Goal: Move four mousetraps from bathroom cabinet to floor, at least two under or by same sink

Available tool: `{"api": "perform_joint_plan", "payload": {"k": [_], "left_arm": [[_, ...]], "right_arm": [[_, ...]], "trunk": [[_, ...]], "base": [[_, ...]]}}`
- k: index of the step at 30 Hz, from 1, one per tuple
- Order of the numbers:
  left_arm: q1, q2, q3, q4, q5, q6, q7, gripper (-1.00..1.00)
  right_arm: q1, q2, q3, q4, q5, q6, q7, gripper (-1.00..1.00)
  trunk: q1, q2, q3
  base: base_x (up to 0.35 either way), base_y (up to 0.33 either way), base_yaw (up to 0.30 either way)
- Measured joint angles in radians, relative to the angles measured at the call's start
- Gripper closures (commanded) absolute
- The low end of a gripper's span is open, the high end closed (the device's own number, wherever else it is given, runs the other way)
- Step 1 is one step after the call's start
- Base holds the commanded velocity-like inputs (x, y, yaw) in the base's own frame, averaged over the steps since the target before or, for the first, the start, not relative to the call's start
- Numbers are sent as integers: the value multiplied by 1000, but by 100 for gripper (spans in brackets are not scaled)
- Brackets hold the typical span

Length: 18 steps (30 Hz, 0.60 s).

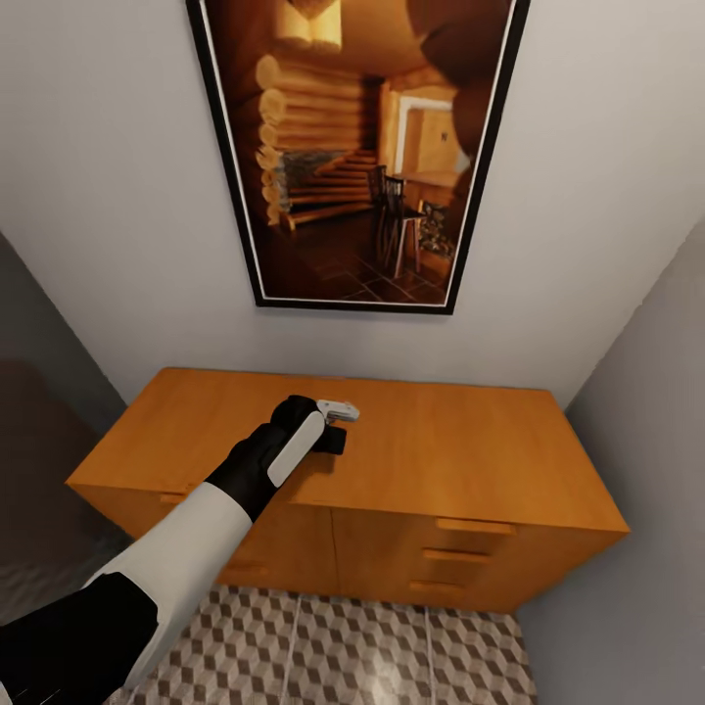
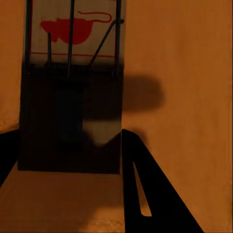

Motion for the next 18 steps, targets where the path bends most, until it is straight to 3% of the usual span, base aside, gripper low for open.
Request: {"api": "perform_joint_plan", "payload": {"k": [18], "left_arm": [[0,0,0,0,0,0,0,100]], "right_arm": [[0,0,0,0,0,0,0,100]], "trunk": [[0,0,28]], "base": [[-333,0,0]]}}
